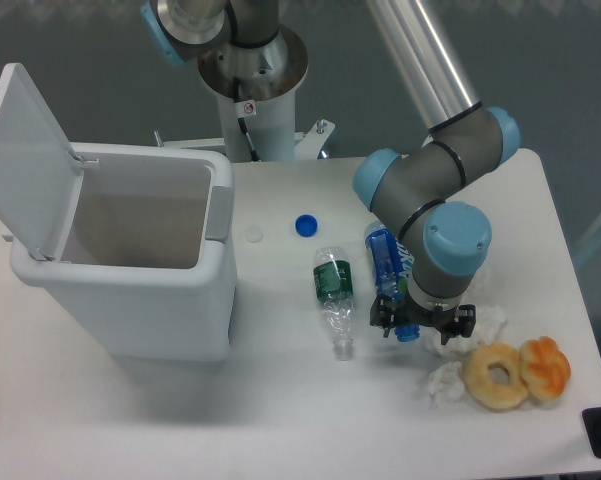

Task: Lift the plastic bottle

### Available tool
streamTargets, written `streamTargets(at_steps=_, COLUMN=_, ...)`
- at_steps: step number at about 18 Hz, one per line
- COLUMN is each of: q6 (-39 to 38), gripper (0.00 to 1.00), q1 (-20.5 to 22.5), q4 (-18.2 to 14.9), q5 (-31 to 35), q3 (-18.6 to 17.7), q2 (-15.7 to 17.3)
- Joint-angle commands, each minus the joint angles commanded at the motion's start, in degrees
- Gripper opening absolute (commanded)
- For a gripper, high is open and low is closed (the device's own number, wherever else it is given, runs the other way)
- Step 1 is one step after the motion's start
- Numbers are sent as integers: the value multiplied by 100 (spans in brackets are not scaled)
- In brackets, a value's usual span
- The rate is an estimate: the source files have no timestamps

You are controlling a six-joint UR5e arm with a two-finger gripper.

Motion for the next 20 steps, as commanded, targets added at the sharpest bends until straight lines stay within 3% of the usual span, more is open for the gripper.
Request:
streamTargets(at_steps=6, q6=-132, gripper=81, q1=-9, q4=0, q5=-9, q3=9, q2=-9)
streamTargets(at_steps=15, q6=-123, gripper=39, q1=-9, q4=0, q5=-26, q3=9, q2=-9)
streamTargets(at_steps=18, q6=-123, gripper=28, q1=-9, q4=0, q5=-35, q3=9, q2=-9)
streamTargets(at_steps=20, q6=-123, gripper=27, q1=-9, q4=0, q5=-44, q3=17, q2=-9)
